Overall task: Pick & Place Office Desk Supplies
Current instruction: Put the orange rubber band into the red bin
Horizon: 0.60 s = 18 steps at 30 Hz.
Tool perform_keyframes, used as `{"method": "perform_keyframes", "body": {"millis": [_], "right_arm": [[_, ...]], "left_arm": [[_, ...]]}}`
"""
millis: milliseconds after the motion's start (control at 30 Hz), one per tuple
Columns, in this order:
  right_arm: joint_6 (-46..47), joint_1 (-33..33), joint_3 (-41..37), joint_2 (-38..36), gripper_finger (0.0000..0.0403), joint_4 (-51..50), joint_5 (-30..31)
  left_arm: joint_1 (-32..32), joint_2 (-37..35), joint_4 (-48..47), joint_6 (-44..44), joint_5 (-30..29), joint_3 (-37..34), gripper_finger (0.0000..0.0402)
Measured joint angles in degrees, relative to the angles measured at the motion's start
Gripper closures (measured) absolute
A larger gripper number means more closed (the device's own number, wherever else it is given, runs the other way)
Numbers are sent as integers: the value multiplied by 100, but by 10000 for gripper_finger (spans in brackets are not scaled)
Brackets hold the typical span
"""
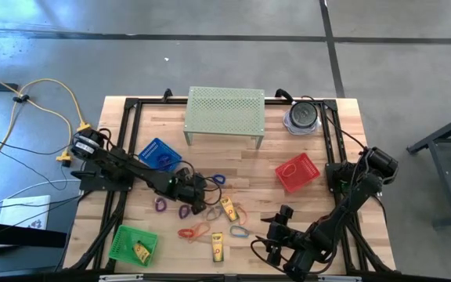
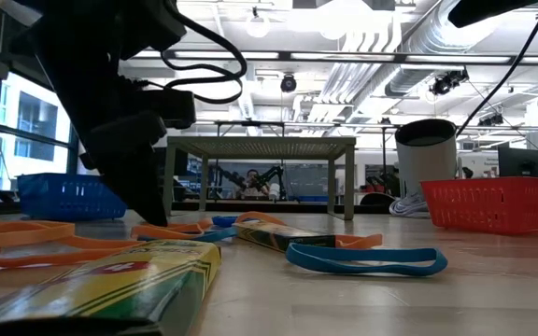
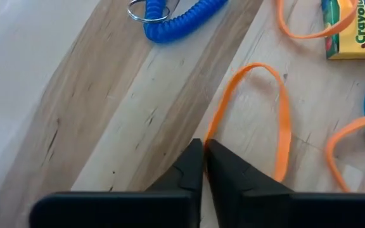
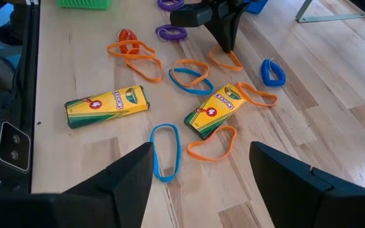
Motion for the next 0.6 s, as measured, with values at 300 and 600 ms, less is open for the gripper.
{"method": "perform_keyframes", "body": {"millis": [300,600], "right_arm": [[0,0,0,-2,154,2,0],[-2,-26,0,-2,154,85,2]], "left_arm": [[-153,-253,-133,458,-156,126,400],[-670,-684,103,921,-846,498,401]]}}
